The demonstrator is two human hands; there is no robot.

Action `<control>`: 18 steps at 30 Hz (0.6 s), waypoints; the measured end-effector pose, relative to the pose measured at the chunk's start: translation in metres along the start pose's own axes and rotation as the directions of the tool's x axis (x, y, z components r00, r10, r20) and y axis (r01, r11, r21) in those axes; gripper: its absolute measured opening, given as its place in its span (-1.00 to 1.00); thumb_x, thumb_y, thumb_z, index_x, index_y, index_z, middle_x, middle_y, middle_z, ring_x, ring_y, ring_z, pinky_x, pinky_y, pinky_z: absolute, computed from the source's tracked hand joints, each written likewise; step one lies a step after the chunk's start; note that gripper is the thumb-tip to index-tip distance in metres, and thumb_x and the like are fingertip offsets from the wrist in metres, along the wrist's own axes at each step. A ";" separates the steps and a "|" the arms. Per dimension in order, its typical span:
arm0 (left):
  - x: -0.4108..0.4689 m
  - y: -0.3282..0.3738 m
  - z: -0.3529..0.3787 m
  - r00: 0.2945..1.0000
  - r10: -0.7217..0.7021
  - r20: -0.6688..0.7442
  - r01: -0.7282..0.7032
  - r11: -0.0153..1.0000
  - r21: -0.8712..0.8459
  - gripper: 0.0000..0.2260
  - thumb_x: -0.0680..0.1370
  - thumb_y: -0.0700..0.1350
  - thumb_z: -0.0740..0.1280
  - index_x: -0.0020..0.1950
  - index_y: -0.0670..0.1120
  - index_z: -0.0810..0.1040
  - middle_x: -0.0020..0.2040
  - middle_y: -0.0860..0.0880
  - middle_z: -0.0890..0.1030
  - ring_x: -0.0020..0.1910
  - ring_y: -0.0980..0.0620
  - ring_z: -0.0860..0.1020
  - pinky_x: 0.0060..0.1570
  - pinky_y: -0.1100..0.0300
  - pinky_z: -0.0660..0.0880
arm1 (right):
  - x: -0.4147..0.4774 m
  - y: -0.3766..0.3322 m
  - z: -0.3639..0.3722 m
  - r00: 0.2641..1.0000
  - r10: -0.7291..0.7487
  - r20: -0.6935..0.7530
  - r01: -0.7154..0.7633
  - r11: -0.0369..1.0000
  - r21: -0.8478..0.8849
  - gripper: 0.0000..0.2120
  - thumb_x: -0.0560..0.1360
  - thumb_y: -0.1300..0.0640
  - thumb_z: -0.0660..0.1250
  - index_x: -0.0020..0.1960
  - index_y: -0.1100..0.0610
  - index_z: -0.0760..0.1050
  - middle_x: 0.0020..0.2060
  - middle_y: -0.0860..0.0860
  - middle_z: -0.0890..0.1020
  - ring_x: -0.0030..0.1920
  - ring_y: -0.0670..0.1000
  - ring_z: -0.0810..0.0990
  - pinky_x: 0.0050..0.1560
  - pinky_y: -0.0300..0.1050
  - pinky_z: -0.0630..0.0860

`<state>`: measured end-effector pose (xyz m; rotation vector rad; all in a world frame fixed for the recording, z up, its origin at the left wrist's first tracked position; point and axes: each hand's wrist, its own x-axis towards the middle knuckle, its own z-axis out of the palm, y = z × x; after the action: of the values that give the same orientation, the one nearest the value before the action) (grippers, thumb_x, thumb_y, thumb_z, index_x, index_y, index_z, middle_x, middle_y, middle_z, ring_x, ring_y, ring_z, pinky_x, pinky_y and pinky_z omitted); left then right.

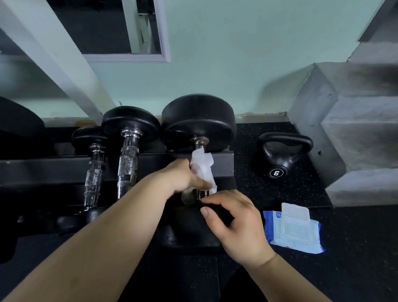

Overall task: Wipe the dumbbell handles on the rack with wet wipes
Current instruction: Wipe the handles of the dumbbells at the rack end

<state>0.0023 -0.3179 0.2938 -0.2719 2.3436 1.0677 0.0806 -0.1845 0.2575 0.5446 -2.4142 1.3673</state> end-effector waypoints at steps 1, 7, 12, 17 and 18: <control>-0.003 0.000 0.001 1.000 -0.020 0.009 0.019 0.997 0.081 -0.72 0.37 0.01 0.47 -0.17 -0.08 0.42 -0.18 -0.01 0.48 -0.26 0.09 0.42 -0.32 0.26 0.30 | 0.000 0.000 0.000 1.000 0.003 -0.003 -0.003 1.000 0.004 -0.84 0.39 -0.05 0.26 -0.09 -0.03 0.52 -0.10 -0.11 0.57 -0.12 -0.15 0.52 -0.03 -0.30 0.39; -0.021 -0.010 -0.014 0.949 0.087 -0.303 -0.127 0.985 -0.114 -0.69 0.42 -0.02 0.44 0.01 -0.20 0.50 -0.08 -0.08 0.54 -0.07 -0.04 0.51 -0.29 0.23 0.38 | 0.000 -0.002 -0.004 0.997 0.046 0.061 -0.045 0.999 -0.006 -0.76 0.37 -0.11 0.24 -0.13 -0.01 0.58 -0.22 -0.25 0.60 -0.11 -0.22 0.50 -0.06 -0.34 0.39; -0.070 -0.010 -0.048 0.913 0.385 -0.134 -0.371 0.647 -0.667 -0.85 0.47 -0.01 0.32 -0.19 -0.04 0.64 -0.24 0.00 0.69 -0.21 0.08 0.66 -0.29 0.29 0.55 | 0.011 -0.011 -0.012 0.915 0.356 0.190 -0.382 0.917 0.118 -0.57 0.20 -0.31 0.18 0.03 -0.22 0.39 -0.02 -0.23 0.54 0.03 -0.18 0.50 0.07 -0.30 0.42; -0.093 -0.015 -0.055 0.956 0.239 -0.168 -0.289 0.675 -0.679 -0.74 0.59 0.02 0.15 -0.14 -0.06 0.55 -0.23 0.04 0.68 -0.26 0.18 0.62 -0.15 0.25 0.47 | 0.071 -0.049 -0.019 0.840 0.342 0.420 -0.479 0.831 0.282 -0.57 0.46 0.00 0.31 0.30 0.06 0.34 0.09 -0.12 0.48 0.11 -0.13 0.47 0.10 -0.30 0.40; -0.097 -0.018 -0.055 0.957 0.201 -0.211 -0.291 0.701 -0.651 -0.72 0.60 0.02 0.12 -0.16 -0.04 0.54 -0.29 0.09 0.66 -0.32 0.23 0.60 -0.21 0.30 0.45 | 0.081 -0.056 -0.016 0.807 0.320 0.496 -0.490 0.832 0.261 -0.63 0.47 0.03 0.31 0.24 0.08 0.40 0.03 -0.11 0.52 0.05 -0.13 0.50 0.04 -0.32 0.42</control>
<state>0.0684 -0.3750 0.3663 -0.2940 2.0242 2.0931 0.0365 -0.2111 0.3430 0.4626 -2.7439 2.1344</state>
